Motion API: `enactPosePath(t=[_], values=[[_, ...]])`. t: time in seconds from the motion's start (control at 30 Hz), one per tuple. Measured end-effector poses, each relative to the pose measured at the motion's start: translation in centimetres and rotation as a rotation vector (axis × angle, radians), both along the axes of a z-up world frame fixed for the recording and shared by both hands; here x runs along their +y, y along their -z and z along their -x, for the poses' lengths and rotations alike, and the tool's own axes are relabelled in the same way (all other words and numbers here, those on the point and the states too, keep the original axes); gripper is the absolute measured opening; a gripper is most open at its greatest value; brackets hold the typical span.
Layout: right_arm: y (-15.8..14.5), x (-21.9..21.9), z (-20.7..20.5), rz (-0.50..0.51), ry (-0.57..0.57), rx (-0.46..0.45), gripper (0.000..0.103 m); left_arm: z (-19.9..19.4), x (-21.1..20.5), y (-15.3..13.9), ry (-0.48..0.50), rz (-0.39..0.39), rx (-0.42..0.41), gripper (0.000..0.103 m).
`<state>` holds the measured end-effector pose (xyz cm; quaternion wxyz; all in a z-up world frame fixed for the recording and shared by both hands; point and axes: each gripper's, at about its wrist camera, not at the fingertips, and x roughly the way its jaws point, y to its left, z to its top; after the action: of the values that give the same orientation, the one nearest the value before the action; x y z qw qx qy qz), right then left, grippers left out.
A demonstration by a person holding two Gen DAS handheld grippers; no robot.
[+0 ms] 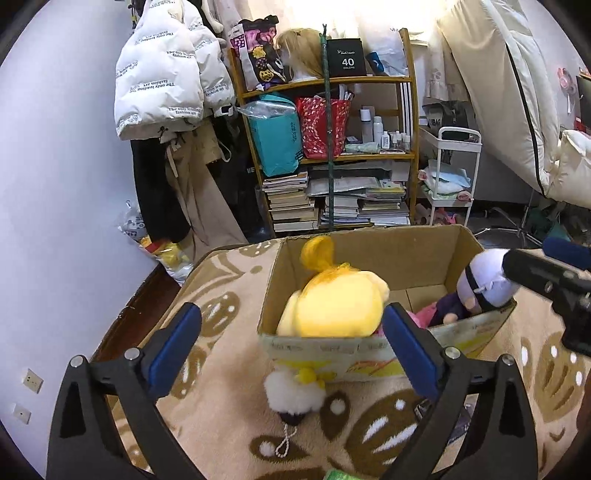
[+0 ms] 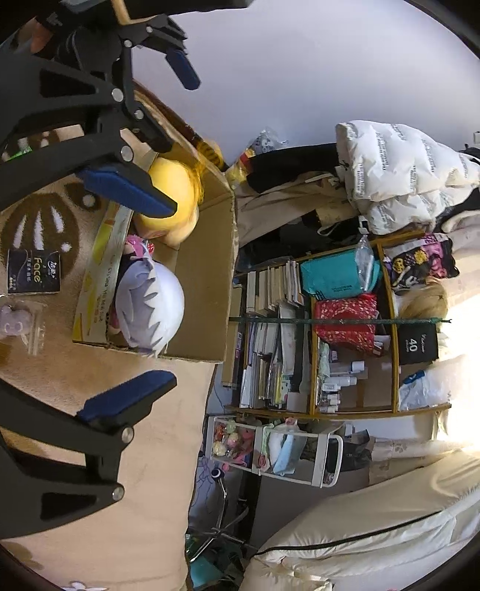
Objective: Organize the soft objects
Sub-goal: 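Open the left gripper over the box while the right gripper releases the doll inside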
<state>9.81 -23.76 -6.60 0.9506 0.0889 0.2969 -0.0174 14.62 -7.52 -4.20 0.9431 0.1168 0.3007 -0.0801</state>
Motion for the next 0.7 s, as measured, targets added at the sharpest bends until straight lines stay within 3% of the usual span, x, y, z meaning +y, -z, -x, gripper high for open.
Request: enactPosePath(t=[0.07,0.13,0.7], values=[[-0.3,-0.1,0.7,-0.006,0.01,-0.004,0.1,0.6,0.2,-0.2,0.0,-0.008,0.001,0.097],[-0.7,-0.2,1.4,-0.018,0.02,-0.019,0.103,1.3,0.3,-0.4,-0.001,-0.016,0.008,0.097],[-1.7,-0.2,6.6,-0.033,0.048,0.046,0.103,7.5,2.0,-1.7,0.023,-0.058,0.12,0.097]])
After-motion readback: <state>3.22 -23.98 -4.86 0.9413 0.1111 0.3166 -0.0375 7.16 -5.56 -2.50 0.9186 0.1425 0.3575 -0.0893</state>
